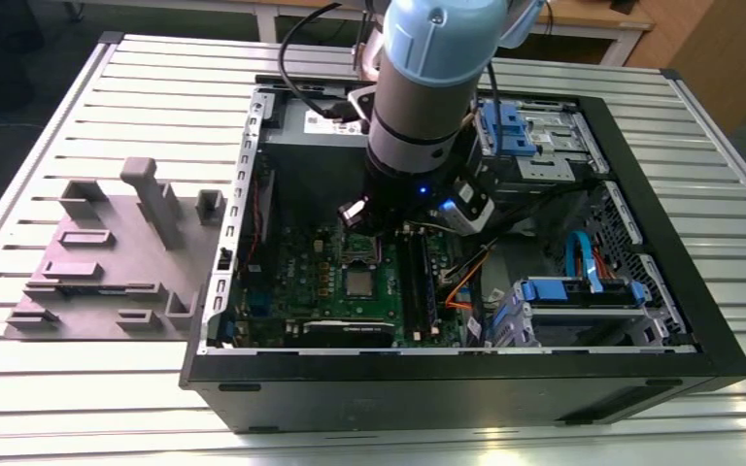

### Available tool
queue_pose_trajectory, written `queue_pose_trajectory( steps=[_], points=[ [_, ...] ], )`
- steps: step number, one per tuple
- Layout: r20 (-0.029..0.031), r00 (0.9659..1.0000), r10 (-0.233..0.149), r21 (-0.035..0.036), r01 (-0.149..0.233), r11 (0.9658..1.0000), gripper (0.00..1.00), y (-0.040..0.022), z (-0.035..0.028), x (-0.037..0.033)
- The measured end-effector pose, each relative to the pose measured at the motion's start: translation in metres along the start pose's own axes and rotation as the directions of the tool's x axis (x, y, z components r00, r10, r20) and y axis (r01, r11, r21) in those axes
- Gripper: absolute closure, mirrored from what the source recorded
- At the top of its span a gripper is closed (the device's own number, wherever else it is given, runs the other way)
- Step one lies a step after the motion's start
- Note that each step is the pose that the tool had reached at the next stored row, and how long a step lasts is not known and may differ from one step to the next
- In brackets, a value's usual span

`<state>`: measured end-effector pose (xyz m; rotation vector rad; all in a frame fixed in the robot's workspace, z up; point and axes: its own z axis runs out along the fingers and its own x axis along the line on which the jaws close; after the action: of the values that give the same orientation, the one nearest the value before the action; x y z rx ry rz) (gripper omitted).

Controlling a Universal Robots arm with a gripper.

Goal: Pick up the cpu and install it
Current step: 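Close the cpu cover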

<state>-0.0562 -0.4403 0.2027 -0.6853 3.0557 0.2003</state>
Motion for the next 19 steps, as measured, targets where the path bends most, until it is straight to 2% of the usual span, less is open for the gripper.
queue_pose_trajectory(
  steps=[11,19],
  points=[
    [-0.0021,1.0,0.0,-0.0009,0.0,1.0,0.9,-0.0066,-0.007,0.0024],
    [-0.0042,1.0,0.001,-0.0053,-0.001,1.0,0.9,-0.0116,-0.0125,0.0018]
  ],
)
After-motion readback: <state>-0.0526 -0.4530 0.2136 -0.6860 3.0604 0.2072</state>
